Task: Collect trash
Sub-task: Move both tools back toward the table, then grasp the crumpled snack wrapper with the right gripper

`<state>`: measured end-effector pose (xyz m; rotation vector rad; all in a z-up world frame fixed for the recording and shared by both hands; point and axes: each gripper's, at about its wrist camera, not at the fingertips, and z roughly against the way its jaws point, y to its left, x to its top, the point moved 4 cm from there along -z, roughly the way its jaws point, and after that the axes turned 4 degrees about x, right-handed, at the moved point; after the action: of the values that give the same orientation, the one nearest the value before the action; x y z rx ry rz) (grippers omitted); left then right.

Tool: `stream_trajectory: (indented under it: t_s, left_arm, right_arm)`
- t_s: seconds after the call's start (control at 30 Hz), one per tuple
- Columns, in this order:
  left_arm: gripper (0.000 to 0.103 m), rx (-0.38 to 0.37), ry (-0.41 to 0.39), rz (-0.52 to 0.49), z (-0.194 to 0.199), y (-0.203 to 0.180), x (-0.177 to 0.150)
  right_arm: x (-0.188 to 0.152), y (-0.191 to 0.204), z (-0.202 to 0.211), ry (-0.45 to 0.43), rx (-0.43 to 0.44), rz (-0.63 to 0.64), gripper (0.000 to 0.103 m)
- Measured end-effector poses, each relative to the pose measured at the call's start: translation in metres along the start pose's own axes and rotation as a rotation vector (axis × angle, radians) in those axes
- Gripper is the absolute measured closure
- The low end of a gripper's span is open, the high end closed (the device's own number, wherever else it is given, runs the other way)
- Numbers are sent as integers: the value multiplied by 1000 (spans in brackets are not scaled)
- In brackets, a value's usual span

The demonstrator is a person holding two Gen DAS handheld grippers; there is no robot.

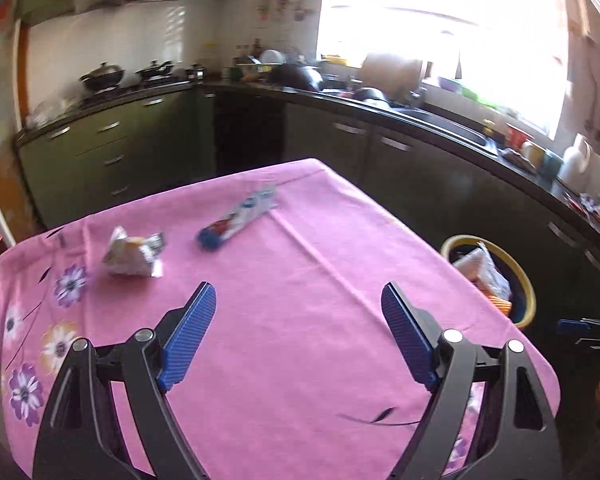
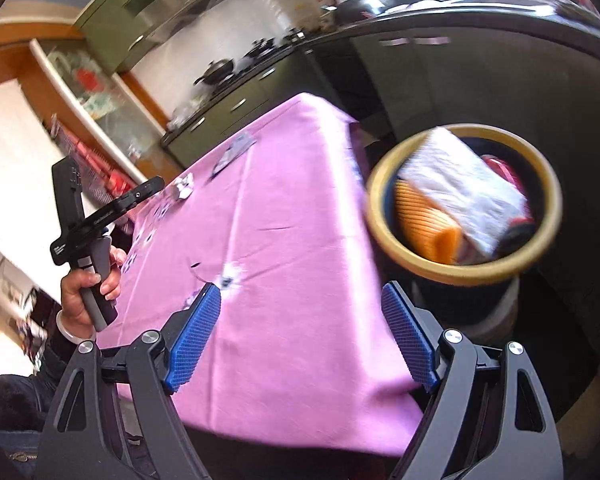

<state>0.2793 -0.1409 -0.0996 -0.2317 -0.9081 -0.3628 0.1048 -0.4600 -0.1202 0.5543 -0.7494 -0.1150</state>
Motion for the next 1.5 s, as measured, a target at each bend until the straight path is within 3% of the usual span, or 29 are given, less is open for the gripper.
stream_trajectory:
  t_s: [0.27,0.43,0.63,0.93,1.23,1.33,1.5]
  left_arm:
    - [23,225,-68,217,22,144,-11]
    - [21,310,-90,277,31,181,-19]
    - [17,344,-100,302,36,193,-24]
    - [17,324,-67,329,25,199,-31]
    - [17,303,-48,342,18,200,-35]
    - [17,296,-41,347,16,200,-36]
    - [17,287,-34,342,14,197,-36]
  right_arm:
    - [55,114,-95,103,98,338,21]
    - [90,171,-176,174,156,565,21]
    - [119,193,-274,307,196,651,20]
    - [156,233,-376,358,182,865,20]
    - [155,244,-443,546,135,965,21]
    - [152,245,-455,586,137,958,32]
    - [144,248,-463,635,139,965,37]
